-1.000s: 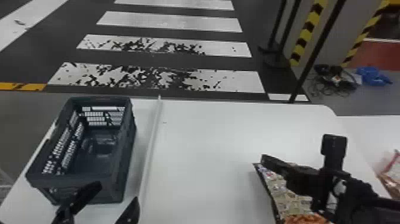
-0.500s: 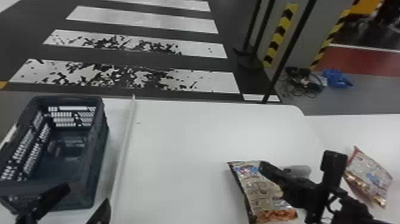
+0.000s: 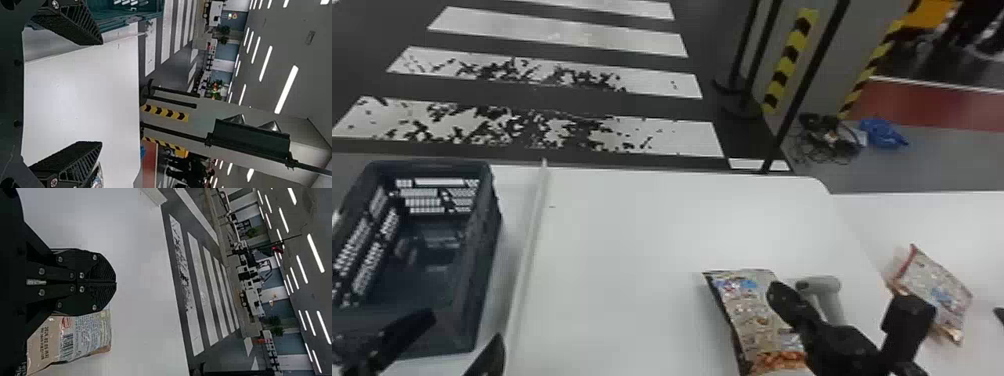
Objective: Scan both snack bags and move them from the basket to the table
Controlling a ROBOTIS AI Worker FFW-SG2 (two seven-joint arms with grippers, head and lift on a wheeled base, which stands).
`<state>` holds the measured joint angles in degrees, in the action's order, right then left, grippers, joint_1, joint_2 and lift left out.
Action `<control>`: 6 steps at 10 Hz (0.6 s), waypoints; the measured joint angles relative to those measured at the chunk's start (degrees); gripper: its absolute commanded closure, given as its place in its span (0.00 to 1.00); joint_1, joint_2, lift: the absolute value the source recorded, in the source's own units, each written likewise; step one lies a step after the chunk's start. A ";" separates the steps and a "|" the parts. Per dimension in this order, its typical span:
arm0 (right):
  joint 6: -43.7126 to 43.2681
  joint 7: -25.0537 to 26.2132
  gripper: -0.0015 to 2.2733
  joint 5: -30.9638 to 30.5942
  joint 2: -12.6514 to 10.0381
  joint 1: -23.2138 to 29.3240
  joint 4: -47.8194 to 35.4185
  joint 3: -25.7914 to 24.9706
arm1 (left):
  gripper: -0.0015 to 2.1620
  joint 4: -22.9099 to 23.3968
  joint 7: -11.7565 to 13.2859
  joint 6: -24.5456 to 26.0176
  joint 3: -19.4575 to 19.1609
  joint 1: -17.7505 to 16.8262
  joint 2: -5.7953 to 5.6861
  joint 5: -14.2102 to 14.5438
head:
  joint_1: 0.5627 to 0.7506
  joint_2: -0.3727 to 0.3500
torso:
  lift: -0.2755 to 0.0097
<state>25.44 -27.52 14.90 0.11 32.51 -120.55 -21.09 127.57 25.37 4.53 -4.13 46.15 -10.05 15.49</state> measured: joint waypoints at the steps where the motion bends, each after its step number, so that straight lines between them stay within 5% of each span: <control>1: -2.55 0.30 0.99 -0.14 -0.01 0.48 1.35 0.13 | 0.04 0.00 0.18 0.00 -0.02 -0.01 -0.18 0.25 | 0.70 0.21 | 0.62; 6: -9.16 0.33 0.99 -0.34 -0.02 1.22 7.47 1.11 | 0.04 -0.26 0.38 0.00 -0.08 -0.01 -0.49 0.42 | 0.70 0.20 | 0.62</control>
<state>16.28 -27.19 14.56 0.09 33.72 -113.08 -19.98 127.30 25.75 4.53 -4.22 46.15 -10.54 15.91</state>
